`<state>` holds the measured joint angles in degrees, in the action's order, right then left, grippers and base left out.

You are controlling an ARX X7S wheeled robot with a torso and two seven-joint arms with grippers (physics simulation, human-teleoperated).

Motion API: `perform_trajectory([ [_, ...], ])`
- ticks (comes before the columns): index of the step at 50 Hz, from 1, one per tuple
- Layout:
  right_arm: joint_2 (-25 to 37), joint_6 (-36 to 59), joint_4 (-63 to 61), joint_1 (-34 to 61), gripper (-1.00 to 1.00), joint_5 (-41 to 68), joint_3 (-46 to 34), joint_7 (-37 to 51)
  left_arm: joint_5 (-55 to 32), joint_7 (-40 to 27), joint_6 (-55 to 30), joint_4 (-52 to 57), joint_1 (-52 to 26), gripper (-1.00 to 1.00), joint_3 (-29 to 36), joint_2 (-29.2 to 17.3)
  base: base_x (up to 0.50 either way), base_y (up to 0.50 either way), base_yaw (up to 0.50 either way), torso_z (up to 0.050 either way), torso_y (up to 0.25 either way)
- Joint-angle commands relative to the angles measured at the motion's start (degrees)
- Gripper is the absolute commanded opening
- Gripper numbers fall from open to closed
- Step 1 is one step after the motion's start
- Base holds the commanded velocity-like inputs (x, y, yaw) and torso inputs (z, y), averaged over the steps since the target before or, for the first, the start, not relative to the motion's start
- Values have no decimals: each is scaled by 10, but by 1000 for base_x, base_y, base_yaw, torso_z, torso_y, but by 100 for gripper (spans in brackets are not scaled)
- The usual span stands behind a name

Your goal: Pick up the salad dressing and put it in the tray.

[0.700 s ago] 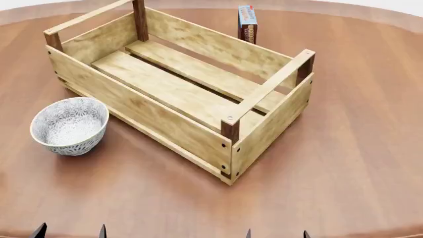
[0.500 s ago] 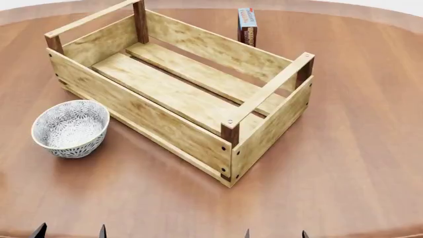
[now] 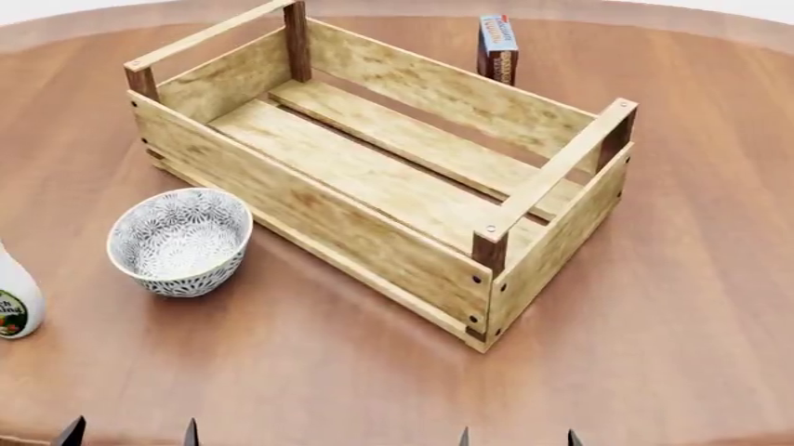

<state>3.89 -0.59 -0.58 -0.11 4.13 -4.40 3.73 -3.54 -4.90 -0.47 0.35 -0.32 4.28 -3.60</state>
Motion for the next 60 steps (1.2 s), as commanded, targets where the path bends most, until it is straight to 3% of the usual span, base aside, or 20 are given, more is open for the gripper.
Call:
perform_trajectory([
  [1, 8, -5, -2, 0, 100, 9, -10, 11, -8, -13, -2, 2, -2, 100, 10, -9, 0, 500, 0, 0, 0],
  [28, 25, -2, 5, 4, 100, 11, -38, 33, -16, -33, 2, -6, -3, 100, 33, -27, 0, 480, 0, 0, 0],
  [34, 31, 21, -6, 10, 100, 12, -45, 33, -33, -29, -60, 9, -11, 100, 38, -32, 0, 0, 0, 0, 0],
  [39, 34, 64, -65, 9, 100, 21, -27, 59, -41, -26, -70, 67, -5, 100, 40, -42, 0, 0, 0, 0, 0],
  [48, 55, 203, -309, -3, 100, 56, -6, 80, -87, -31, -242, 321, -16, 100, 32, -82, 345, 0, 0, 0, 0],
  [60, 75, 376, -468, 72, 100, 127, 39, 106, -124, -52, -339, 430, -59, 100, 3, -97, 500, 0, 0, 0, 0],
])
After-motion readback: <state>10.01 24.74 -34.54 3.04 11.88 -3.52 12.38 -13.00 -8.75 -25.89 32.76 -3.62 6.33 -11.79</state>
